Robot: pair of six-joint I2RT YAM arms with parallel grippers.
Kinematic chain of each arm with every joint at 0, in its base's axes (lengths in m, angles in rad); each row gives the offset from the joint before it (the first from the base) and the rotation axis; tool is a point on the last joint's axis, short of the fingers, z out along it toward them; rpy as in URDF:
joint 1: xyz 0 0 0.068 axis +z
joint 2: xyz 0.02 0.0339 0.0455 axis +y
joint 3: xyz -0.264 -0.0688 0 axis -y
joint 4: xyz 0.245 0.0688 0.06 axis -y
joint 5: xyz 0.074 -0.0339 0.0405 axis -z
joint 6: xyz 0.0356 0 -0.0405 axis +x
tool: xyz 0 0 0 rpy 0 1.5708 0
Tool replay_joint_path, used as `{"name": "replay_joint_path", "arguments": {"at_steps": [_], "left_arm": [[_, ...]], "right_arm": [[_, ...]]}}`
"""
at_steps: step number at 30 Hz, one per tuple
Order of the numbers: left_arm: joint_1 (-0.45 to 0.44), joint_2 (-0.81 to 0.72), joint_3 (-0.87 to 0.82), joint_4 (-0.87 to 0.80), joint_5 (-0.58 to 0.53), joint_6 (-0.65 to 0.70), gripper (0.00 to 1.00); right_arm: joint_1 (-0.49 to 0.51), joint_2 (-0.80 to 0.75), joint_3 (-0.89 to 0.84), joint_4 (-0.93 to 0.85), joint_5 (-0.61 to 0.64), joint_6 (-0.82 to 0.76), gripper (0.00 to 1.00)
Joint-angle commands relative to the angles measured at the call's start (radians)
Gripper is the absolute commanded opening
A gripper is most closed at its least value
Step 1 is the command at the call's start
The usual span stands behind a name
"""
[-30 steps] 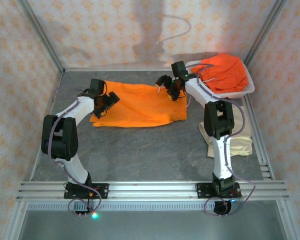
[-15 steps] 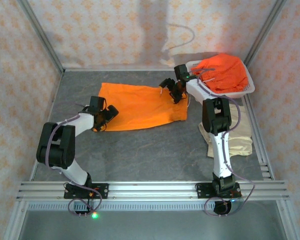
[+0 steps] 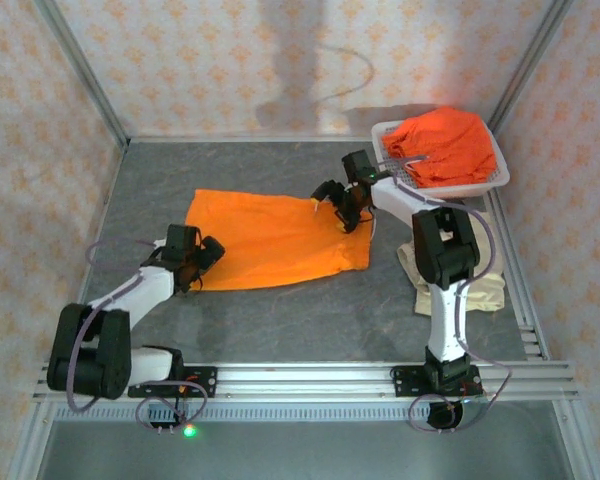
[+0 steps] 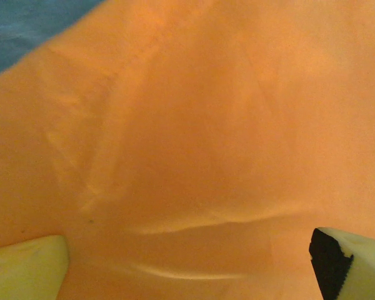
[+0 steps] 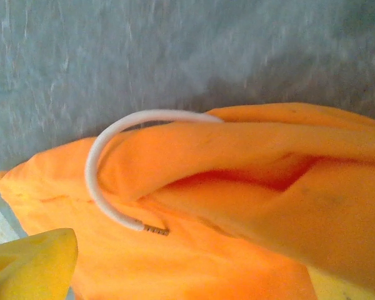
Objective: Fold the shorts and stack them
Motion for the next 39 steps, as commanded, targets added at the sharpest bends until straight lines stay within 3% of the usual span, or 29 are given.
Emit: {"name": "replay_joint_path", "arguments": {"at_steps": [1, 8, 19, 31, 39], "left_arm": [[-0.001, -0.121, 0.047, -0.191, -0.071, -0.002, 1.0], [-0.002, -0.249, 0.222, -0.249, -0.015, 0.059, 1.0], [-0.003, -0.066, 0.206, -0.056, 0.152, 0.01, 1.0], [-0.004, 0.108, 0.028, 0.05, 0.09, 0.032, 1.0], [0.002, 0.039, -0.016, 0.007, 0.036, 0.066, 1.0]], "right_arm": [[-0.006, -0.127, -0.03, 0.048, 0.003, 0.011, 0.93], [0.012, -0.332, -0.119, 0.059, -0.008, 0.011, 0.96], [0.11, -0.452, -0.389, 0.214, -0.048, 0.123, 0.96], [0.123, -0.342, -0.576, 0.301, -0.036, 0.125, 0.96], [0.117, -0.374, -0.604, 0.287, -0.025, 0.1, 0.96]]}}
